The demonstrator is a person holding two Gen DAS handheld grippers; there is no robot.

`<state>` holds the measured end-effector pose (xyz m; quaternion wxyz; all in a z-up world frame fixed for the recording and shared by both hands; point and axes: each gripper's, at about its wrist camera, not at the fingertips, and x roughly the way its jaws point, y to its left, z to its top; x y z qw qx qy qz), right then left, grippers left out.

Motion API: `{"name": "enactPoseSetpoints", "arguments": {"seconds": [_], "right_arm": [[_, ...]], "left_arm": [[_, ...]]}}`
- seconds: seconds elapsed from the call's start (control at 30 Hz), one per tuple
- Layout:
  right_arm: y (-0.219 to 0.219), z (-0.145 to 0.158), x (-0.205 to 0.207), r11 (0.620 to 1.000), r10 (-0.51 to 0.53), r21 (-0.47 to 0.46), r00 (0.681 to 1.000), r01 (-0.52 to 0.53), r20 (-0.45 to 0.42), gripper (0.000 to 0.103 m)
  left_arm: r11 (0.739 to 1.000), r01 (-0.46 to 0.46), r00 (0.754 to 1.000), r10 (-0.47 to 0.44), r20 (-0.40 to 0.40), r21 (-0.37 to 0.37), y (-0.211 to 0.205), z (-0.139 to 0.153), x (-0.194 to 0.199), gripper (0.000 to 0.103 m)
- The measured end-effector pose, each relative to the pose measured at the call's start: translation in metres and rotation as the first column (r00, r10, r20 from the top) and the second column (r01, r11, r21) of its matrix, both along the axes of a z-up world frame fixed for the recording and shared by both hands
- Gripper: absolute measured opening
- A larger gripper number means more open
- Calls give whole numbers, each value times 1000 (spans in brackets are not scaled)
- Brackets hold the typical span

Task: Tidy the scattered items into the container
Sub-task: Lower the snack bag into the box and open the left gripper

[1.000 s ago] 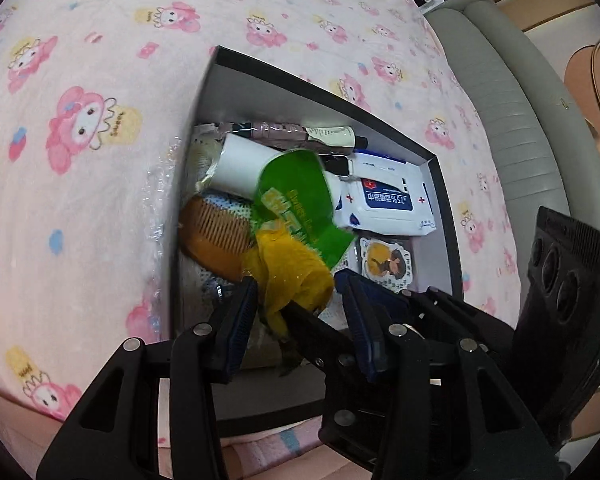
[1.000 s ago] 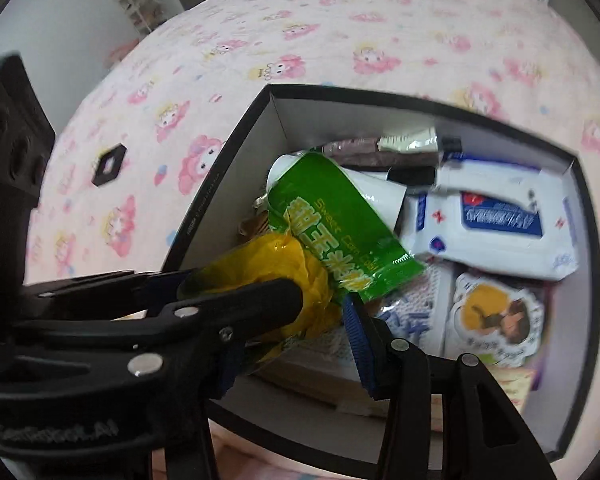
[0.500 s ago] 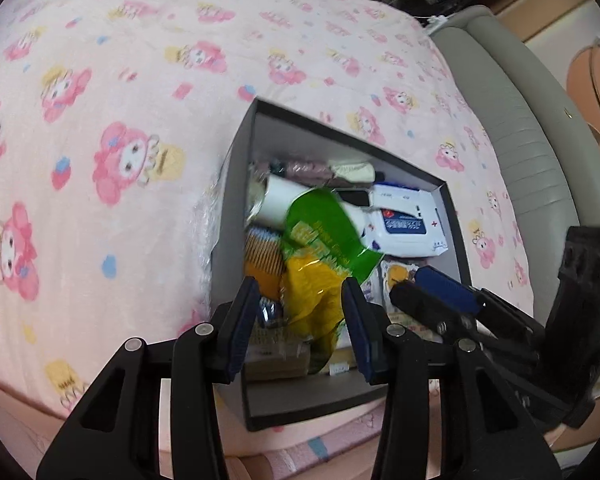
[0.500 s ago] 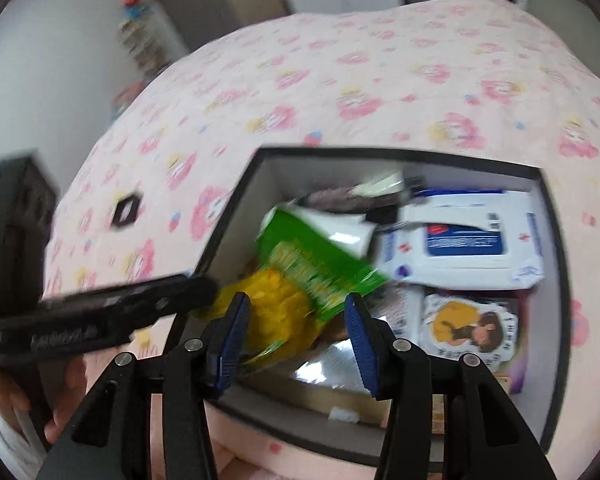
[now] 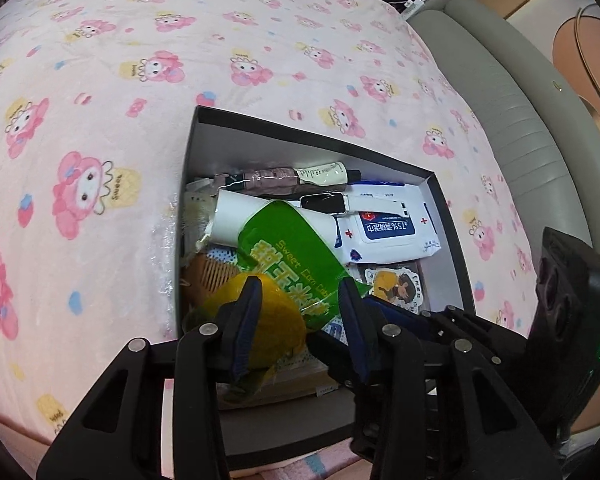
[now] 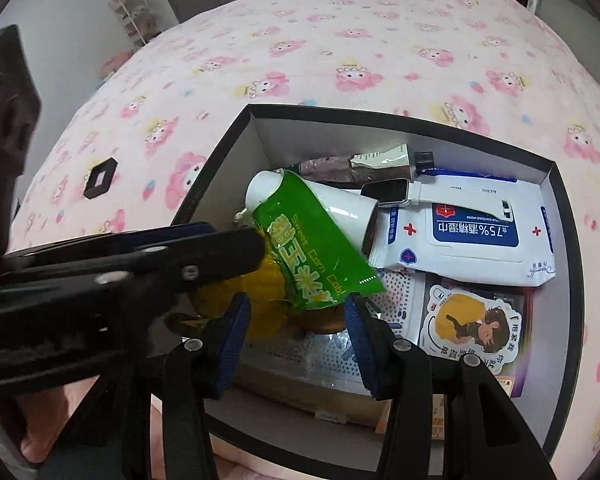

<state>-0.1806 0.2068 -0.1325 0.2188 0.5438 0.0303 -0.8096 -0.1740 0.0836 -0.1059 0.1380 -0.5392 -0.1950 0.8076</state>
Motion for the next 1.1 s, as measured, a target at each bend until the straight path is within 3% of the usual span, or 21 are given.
{"name": "enactPoseSetpoints", "arguments": {"seconds": [0.17, 0.43, 0.57, 0.63, 0.8, 0.87, 0.97, 1.1], "right_arm": [[12, 1, -2, 991, -100, 89, 995, 102, -29, 45], [9, -2, 1, 976, -101, 187, 994, 108, -43, 46], [10, 5, 5, 980, -110, 160, 993, 117, -51, 46], [11, 11, 7, 981, -128, 140, 989, 137, -69, 46], [9, 8, 5, 977, -149, 145, 986, 157, -69, 46], [4, 1, 3, 984, -120, 127, 992, 123, -29, 46], [-4, -2, 6, 999, -34, 9, 998, 34, 52, 46], [-10, 8, 13, 999, -6, 48, 1000, 6, 11, 49]], "left_arm": [[998, -12, 997, 17, 73, -62, 2, -17, -2, 34], [996, -7, 994, 17, 112, -85, 4, -21, 24, 28], [999, -19, 993, 24, 115, -45, -3, -16, 31, 29], [999, -29, 997, 32, 77, -36, -7, -7, 33, 29], [995, -56, 998, 56, -5, -79, -9, 6, 25, 29], [994, -57, 998, 58, 1, -96, -9, 1, 19, 29], [991, -47, 998, 50, 23, -129, -6, -9, 14, 28], [990, -28, 999, 31, 20, -138, -4, -6, 17, 28]]}}
